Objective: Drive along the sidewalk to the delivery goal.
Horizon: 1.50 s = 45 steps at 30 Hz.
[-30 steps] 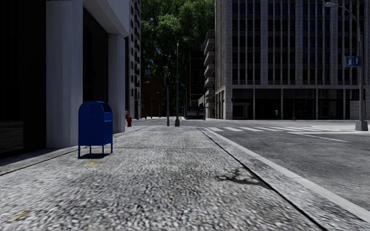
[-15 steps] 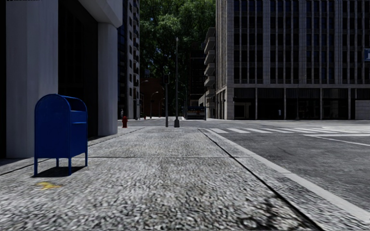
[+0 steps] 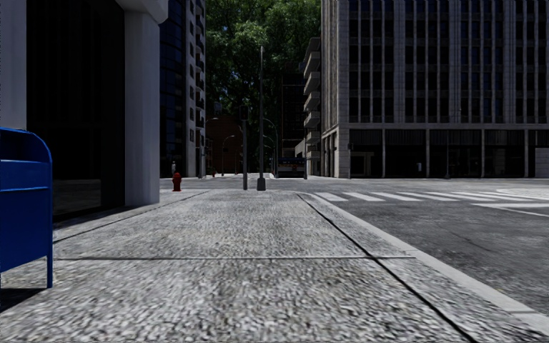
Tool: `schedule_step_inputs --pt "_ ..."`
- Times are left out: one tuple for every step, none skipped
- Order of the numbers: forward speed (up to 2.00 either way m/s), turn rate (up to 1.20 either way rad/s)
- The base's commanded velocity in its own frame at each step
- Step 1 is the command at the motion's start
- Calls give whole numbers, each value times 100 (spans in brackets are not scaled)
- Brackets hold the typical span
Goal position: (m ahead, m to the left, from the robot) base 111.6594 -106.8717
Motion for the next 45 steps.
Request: schedule_step_inputs --pt "200 0" --pt "200 0" --pt "200 0" --pt "200 0" --pt "200 0" --pt "200 0" --pt "200 0" --pt "200 0" --pt "200 0" --pt "200 0" --pt "200 0" --pt "200 0" --pt "200 0" --pt "200 0" --pt "200 0" --pt "200 0" --pt "200 0" --pt "200 0" --pt "200 0" --pt "200 0" --pt "200 0" --pt "200 0" --pt "200 0" --pt "200 0" --pt "200 0" --pt "200 0" --pt "200 0" --pt "200 0" --pt "200 0" --pt "200 0" --pt "200 0" --pt "200 0" --pt "200 0" --pt "200 0" --pt "200 0" --pt "200 0" --pt "200 0" --pt "200 0" --pt "200 0" --pt "200 0" --pt "200 0" --pt "200 0" --pt "200 0" --pt "200 0" --pt "200 0"
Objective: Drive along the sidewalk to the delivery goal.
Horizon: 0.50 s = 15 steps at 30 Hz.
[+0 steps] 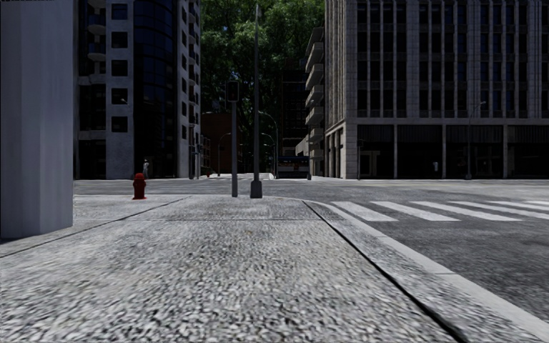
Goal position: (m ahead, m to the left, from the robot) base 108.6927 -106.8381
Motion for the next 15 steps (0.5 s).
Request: schedule_step_inputs --pt "200 0" --pt "200 0" --pt "200 0" --pt "200 0" --pt "200 0" --pt "200 0" --pt "200 0" --pt "200 0" --pt "200 0" --pt "200 0" --pt "200 0" --pt "200 0" --pt "200 0" --pt "200 0" --pt "200 0"
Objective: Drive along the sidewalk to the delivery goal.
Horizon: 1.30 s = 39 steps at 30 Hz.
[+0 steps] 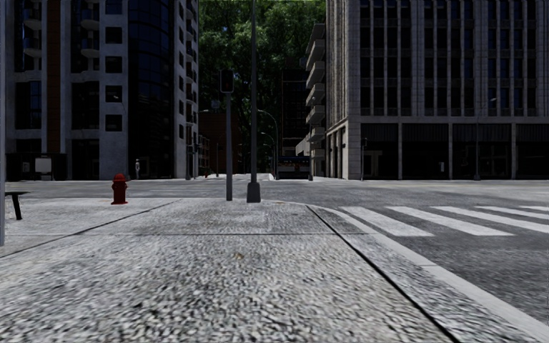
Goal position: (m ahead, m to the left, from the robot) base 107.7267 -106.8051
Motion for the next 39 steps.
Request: schedule_step_inputs --pt "200 0" --pt "200 0" --pt "200 0" --pt "200 0" --pt "200 0" --pt "200 0" --pt "200 0" --pt "200 -3" --pt "200 -3" --pt "200 -9" --pt "200 -16" --pt "200 -23" --pt "200 -27" --pt "200 -30" --pt "200 -31" --pt "200 -31" --pt "200 -32" --pt "200 -40" --pt "200 -49" --pt "200 -53" --pt "200 -53" --pt "200 -54" --pt "200 -54" --pt "200 -54" --pt "200 -54" --pt "200 -54" --pt "200 -54" --pt "200 -54" --pt "200 -54" --pt "200 -55" --pt "200 -56" --pt "200 -56" --pt "200 -58" --pt "200 -59" --pt "200 -59" --pt "196 -59" --pt "196 -59" --pt "191 -59" --pt "188 -59"
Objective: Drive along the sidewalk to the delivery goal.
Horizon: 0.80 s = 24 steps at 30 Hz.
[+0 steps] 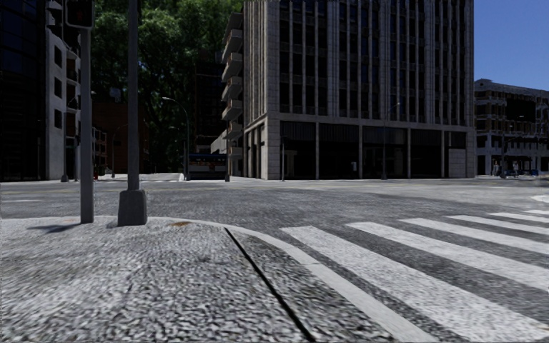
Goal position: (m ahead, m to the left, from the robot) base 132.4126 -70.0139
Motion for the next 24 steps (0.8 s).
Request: schedule_step_inputs --pt "183 -59" --pt "178 -60" --pt "168 -61" --pt "168 -61" --pt "165 -63" --pt "163 -64" --pt "163 -64" --pt "163 -64" --pt "162 -64" --pt "159 -64" --pt "155 -64" --pt "151 -64" --pt "151 -64" --pt "148 -64" --pt "146 -64" --pt "143 -64" --pt "141 -64" --pt "141 -64" --pt "139 -64" --pt "138 -64" --pt "137 -64" --pt "136 -64" --pt "136 -64" --pt "135 -64"
